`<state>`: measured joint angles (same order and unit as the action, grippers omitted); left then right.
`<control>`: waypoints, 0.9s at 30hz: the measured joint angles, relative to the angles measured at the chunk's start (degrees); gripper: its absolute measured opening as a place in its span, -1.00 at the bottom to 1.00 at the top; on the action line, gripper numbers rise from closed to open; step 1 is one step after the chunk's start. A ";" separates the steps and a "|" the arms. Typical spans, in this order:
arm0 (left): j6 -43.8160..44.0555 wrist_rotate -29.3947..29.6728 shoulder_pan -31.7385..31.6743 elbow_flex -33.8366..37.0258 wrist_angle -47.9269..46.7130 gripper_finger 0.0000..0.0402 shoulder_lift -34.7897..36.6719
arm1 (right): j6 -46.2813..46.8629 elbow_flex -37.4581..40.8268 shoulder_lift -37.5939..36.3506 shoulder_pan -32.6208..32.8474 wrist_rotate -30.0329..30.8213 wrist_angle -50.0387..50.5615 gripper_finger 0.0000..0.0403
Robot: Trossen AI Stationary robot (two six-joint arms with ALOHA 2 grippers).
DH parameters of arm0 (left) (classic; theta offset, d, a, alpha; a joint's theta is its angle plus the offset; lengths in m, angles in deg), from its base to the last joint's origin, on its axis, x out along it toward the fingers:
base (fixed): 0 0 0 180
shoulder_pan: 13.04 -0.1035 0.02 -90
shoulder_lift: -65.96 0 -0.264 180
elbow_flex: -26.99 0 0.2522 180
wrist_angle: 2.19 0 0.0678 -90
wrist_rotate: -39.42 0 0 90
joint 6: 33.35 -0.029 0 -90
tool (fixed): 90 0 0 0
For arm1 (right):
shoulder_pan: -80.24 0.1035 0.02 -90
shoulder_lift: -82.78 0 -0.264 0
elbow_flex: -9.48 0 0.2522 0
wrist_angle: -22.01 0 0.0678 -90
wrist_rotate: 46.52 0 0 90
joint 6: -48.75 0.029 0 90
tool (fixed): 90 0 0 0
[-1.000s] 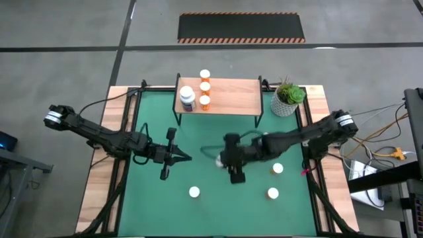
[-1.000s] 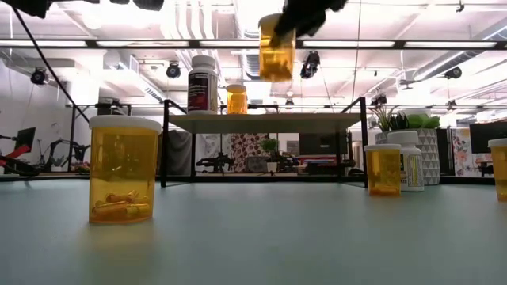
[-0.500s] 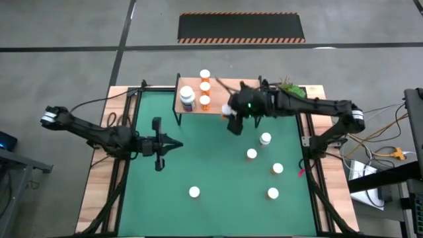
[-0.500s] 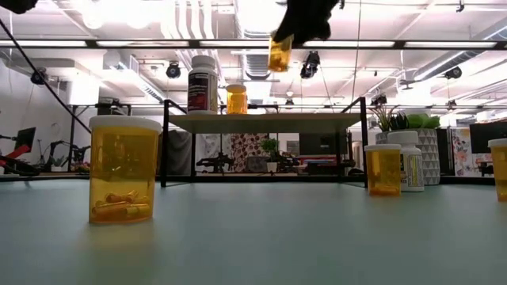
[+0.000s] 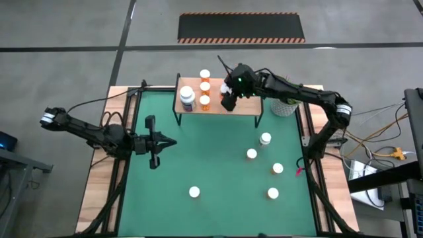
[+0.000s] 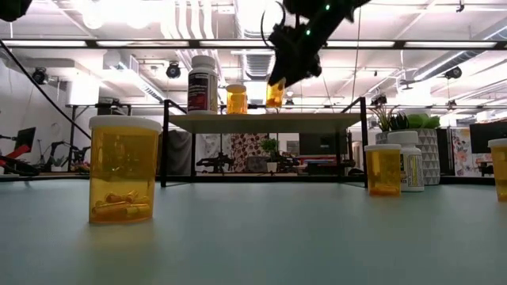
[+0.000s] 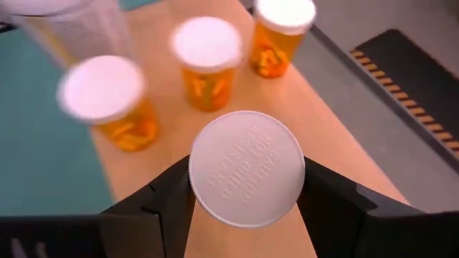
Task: Pick and place medicine bottles onto shelf by color
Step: Put the orange pill bottle on the shelf
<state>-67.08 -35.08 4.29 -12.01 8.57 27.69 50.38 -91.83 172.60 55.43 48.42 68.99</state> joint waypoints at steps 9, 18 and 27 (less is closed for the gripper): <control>-0.02 0.01 0.01 0.83 0.38 -1.00 0.95 | -1.69 -2.04 4.19 -3.67 -0.94 -0.58 0.02; -0.02 -0.01 0.01 0.88 0.32 -1.00 0.95 | -1.88 -2.20 4.26 -3.72 -0.94 -0.12 0.02; 0.00 -0.01 0.00 0.88 0.30 -1.00 0.95 | -1.70 -1.29 4.26 -3.72 -0.93 -0.06 0.02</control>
<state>-67.08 -35.10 4.29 -11.13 8.87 28.64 48.67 -93.13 176.86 51.71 47.49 68.93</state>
